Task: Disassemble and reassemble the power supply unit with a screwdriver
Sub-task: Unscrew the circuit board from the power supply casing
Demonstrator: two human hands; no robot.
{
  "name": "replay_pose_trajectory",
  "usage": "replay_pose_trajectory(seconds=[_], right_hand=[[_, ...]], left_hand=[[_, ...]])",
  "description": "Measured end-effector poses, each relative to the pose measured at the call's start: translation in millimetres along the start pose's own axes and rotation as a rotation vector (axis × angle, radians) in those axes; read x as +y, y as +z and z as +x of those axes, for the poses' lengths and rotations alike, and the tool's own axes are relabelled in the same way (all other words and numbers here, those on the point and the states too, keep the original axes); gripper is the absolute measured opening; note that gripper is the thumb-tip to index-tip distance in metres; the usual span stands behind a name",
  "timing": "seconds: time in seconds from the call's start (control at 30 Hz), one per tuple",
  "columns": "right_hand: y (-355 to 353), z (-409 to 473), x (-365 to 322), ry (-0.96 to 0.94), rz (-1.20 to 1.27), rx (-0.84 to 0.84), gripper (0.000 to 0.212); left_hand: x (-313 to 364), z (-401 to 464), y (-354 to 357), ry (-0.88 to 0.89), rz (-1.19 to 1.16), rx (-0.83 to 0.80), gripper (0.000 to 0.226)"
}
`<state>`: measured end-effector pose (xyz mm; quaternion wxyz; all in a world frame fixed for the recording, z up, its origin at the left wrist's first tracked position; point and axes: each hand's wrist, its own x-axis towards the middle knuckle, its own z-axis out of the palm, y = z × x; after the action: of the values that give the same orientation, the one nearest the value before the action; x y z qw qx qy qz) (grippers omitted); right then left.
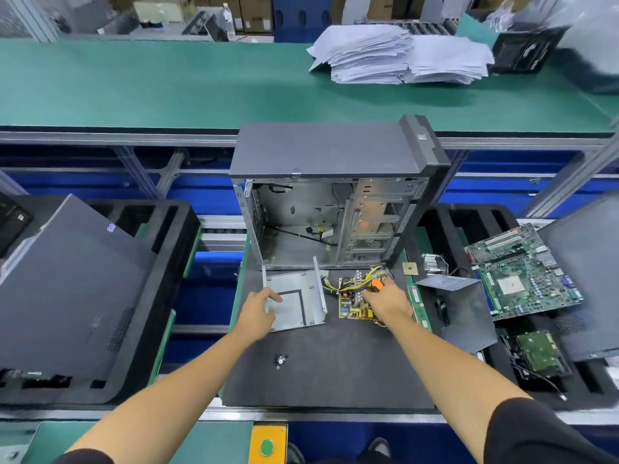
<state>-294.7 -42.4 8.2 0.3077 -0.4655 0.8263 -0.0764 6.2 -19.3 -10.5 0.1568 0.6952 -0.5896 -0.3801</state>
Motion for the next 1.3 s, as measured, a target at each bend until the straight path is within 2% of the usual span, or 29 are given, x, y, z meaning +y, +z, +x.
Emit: replay_pose_trajectory(seconds=[0.07, 0.17, 0.27, 0.4, 0.57, 0.77, 0.93, 1.3], right_hand=[[0.8, 1.5, 1.1, -0.025, -0.108, 0.03, 0.044], [-1.7, 6.2, 0.4, -0.053, -0.157, 0.025, 0.032], [-4.6, 9.1, 1.6, -0.098, -0.099, 0.031, 0.024], [-11.8, 9.7, 11.2, -0.127, -0.003, 0.103, 0.025], [-39.7, 14.0, 19.4, -0.13, 0.099, 0.159, 0.006], [-67.8, 22.0, 28.5, -0.057, 0.226, 0.185, 0.018], [-76.1, 20.0, 28.4, -0.077, 0.265, 0.168, 0.031], [-76.2, 9.7, 2.9, -0.071, 0.166, -0.007, 0.029]], left_hand=[[0.1, -0.8, 0.2, 0.004, 0.002, -0.004, 0.045], [1.9, -2.0, -0.9, -0.008, 0.007, -0.01, 0.047], [4.0, -2.4, -0.7, -0.008, 0.005, 0.004, 0.049], [9.1, -5.3, -0.5, 0.028, -0.02, 0.039, 0.051], [21.8, -6.2, 1.1, 0.093, -0.023, 0.042, 0.052], [33.8, -9.0, 9.9, 0.176, 0.072, 0.028, 0.046], [57.3, -14.9, 30.7, 0.242, 0.13, -0.073, 0.048], [93.6, -21.7, 74.6, 0.264, 0.037, -0.11, 0.052]])
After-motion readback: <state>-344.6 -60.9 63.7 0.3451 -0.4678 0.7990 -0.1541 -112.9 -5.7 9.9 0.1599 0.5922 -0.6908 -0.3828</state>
